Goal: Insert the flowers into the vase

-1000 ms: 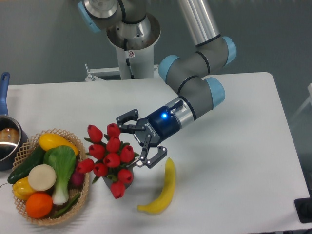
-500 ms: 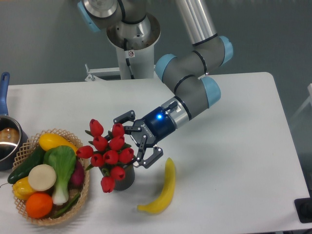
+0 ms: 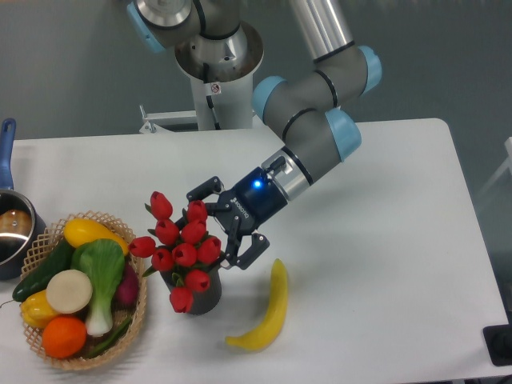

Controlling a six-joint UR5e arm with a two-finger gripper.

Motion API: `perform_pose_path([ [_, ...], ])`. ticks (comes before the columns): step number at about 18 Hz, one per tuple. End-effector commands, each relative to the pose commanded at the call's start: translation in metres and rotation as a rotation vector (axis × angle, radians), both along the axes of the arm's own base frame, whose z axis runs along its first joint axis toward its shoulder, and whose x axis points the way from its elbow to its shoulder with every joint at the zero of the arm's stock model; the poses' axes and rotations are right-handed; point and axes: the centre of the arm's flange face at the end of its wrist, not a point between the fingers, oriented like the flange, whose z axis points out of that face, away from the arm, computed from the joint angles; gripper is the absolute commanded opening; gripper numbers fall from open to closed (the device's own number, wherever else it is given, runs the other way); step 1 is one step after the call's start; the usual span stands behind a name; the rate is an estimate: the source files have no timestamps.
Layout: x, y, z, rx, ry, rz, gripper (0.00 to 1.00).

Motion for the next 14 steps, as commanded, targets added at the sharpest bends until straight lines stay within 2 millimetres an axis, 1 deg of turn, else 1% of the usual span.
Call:
perform_pose_path([
  [3,0.003,-0.004,0.000,-0.042,0.029,0.012,1.00],
  [5,0.003,-0.007,-0.004,-0.095,0.026,0.036,1.00],
  [7,0.003,-0.008,-0.002,-0.101,0.024,0.044,1.00],
  [8,0.003,-0.010,0.006,-0.100,0.031,0.051,1.00],
  [10,0.000,-0.014,0.012,-0.121,0.063,0.070,1.00],
  [12,-0.007,-0.019,0.030,-0.118,0.104,0.093,1.00],
  [14,-0.019,-0.033,0.054,-0.107,0.153,0.134,1.00],
])
